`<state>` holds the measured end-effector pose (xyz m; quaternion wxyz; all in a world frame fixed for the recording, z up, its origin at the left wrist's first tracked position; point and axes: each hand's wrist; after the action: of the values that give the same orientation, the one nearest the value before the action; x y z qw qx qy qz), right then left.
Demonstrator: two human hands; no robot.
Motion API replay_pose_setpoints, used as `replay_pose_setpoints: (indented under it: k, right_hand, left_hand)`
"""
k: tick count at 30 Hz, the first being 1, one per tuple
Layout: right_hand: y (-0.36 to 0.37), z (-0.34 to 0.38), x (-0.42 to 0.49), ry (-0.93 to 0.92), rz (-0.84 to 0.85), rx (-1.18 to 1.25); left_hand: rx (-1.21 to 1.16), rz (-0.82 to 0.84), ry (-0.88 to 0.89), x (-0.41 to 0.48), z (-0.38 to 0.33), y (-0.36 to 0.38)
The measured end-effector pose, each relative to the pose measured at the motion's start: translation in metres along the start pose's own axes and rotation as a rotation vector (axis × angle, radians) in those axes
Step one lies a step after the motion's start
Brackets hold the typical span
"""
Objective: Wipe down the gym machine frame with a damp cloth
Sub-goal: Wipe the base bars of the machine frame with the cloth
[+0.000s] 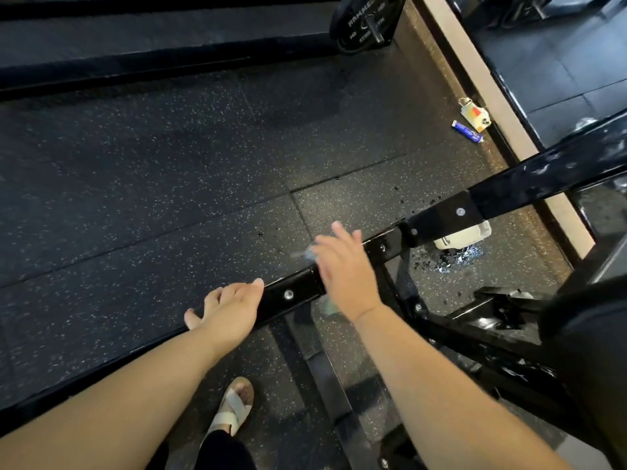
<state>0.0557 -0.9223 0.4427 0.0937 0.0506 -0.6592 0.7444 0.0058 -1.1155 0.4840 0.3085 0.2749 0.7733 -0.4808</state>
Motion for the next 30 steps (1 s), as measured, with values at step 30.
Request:
replay_pose_setpoints:
  k: [30]
  right_hand:
    - [-0.013,0.006,0.016,-0.164,0.336,-0.107]
  left_hand:
    - [-0.018,-0.028,0.078,-0.003,0.008,0.004]
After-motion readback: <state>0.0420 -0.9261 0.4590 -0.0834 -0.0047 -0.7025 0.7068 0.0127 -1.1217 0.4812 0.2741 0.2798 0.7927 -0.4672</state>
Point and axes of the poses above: each hand's wrist, its own x-axis towards the middle knuckle, its own y-axis out of the palm, z = x × y, and after that the axes turned 12 degrees about -z, right-handed
